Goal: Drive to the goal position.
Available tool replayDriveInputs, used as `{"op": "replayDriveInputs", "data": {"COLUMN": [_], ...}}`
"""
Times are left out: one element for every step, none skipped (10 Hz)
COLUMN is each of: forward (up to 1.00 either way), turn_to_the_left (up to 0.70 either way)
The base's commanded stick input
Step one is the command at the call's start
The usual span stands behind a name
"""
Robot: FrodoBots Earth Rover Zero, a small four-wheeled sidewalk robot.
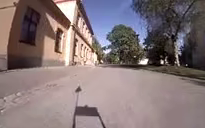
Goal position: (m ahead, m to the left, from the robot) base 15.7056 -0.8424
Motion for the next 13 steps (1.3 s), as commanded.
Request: {"op": "replayDriveInputs", "data": {"forward": [0.85, 0.85, 0.85, 0.85, 0.85, 0.85, 0.85, 0.85, 0.85, 0.85, 0.85, 0.85, 0.85], "turn_to_the_left": [0.0, 0.0, 0.0, 0.0, 0.0, 0.0, 0.0, 0.0, 0.0, 0.0, 0.0, 0.0, 0.0]}}
